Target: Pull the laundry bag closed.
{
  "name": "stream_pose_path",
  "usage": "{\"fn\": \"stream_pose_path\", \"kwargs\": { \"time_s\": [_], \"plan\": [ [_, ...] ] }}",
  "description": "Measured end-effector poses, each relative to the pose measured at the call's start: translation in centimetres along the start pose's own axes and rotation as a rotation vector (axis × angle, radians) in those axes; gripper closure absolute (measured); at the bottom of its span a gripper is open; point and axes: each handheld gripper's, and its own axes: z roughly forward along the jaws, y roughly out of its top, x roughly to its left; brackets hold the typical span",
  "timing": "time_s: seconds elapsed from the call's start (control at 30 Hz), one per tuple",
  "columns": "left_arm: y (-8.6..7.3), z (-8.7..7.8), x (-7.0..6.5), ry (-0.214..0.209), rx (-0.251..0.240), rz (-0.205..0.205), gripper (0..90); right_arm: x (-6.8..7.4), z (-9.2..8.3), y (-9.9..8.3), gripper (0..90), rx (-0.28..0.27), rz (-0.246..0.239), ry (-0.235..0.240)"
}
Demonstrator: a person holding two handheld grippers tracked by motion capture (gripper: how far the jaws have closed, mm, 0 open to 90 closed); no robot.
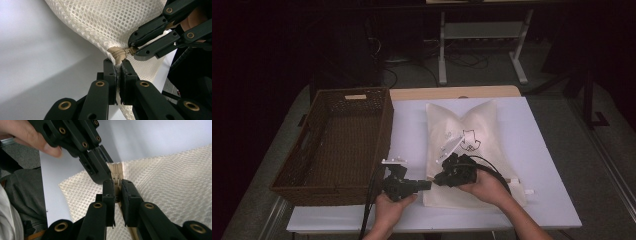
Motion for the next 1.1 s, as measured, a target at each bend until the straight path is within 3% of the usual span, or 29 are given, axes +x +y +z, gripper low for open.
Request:
{"fn": "stream_pose_path", "kwargs": {
  "time_s": [0.07, 0.7, 1.1],
  "plan": [
    [0.1, -0.2, 0.0, -0.021, -0.012, -0.024, 85.3, -0.1, -0.2, -0.2, 81.6, -0.003, 0.0, 0.004],
    [0.6, -0.6, -0.1, -0.027, -0.027, -0.011, 85.2, -0.6, -1.7, -1.6, 81.6, -0.027, 0.006, -0.011],
    [0.2, -0.5, -0.1, -0.017, -0.027, -0.001, 85.1, -0.4, -1.6, -2.1, 81.5, -0.028, 0.0, -0.017]
  ]
}}
